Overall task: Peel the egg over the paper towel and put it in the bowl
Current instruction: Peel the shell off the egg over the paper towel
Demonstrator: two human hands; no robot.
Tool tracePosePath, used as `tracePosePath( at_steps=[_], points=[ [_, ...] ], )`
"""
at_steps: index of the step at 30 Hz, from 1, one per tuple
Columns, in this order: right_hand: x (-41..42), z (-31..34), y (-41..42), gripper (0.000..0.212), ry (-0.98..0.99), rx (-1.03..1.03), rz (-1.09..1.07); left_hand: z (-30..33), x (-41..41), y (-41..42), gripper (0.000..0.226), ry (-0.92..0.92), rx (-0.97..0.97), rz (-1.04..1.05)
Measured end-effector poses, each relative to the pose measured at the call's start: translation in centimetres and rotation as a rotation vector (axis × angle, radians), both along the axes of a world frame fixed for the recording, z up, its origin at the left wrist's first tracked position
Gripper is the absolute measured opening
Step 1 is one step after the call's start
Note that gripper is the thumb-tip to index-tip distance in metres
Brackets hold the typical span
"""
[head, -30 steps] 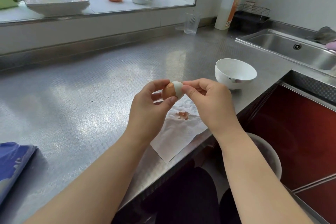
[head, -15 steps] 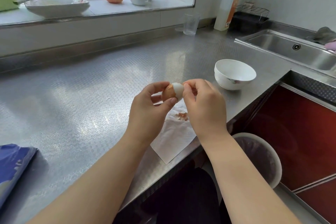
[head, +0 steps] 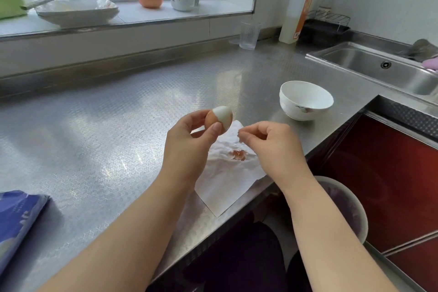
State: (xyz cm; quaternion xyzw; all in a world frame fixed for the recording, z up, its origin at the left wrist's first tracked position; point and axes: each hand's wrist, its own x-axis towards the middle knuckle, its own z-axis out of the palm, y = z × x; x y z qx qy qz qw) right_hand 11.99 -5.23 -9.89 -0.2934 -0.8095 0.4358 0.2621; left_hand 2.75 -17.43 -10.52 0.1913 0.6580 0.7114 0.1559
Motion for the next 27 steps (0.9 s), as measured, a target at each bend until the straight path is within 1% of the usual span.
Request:
tracePosePath(
  at_steps=[1,4,7,8,10,11,14,16,18,19,22,23,25,27],
  points=[
    [0.2,-0.2,-0.1,0.003,-0.024,0.019,-0.001,0.0,0.0,0.0,0.027,-0.007,0.005,0.000],
    [0.6,-0.4,-0.4,0.013,-0.074,0.103,-0.012,-0.1,0.0,0.0,0.027,-0.033,0.018,-0.002],
    [0.7,-0.3,-0.4,0.007,-0.111,0.147,0.056,-0.1,0.0,0.0,0.027,-0.033,0.020,0.000],
    [0.7,-0.4,-0.4,0.009,-0.122,0.167,0.088,0.0,0.0,0.0,0.027,-0.032,0.020,0.001],
    [0.6,-0.3,-0.5,0.025,-0.123,0.208,0.139,0.0,0.0,0.0,0.028,-0.027,0.014,0.000],
    [0.5,-0.3,-0.6,0.027,-0.114,0.219,0.150,0.1,0.1,0.0,0.028,-0.021,0.010,-0.004],
    [0.5,0.0,-0.3,0.013,-0.089,0.178,0.136,0.1,0.2,0.1,0.025,-0.008,0.004,-0.010],
    [0.5,-0.1,-0.1,0.020,-0.099,0.161,0.152,0.2,0.3,0.1,0.024,-0.004,0.004,-0.008],
    [0.3,-0.2,-0.2,0.029,-0.052,0.138,0.145,0.2,0.3,0.0,0.024,-0.003,0.004,-0.012],
    [0.2,-0.2,-0.2,0.028,0.001,0.109,0.115,0.2,0.3,0.0,0.024,-0.002,0.002,-0.017],
    [-0.3,0.3,-0.8,0.021,0.171,-0.013,0.014,0.2,0.4,0.0,0.026,0.009,-0.004,-0.038],
    [-0.5,0.4,-1.0,0.017,0.205,-0.026,-0.001,0.3,0.5,0.0,0.025,0.017,-0.003,-0.046],
    [-0.9,0.4,-1.3,0.009,0.240,-0.006,-0.024,0.4,0.7,0.0,0.024,0.031,0.001,-0.061],
    [-1.1,0.3,-1.4,0.007,0.249,0.014,-0.046,0.4,0.8,0.0,0.023,0.034,0.001,-0.059]
  ],
)
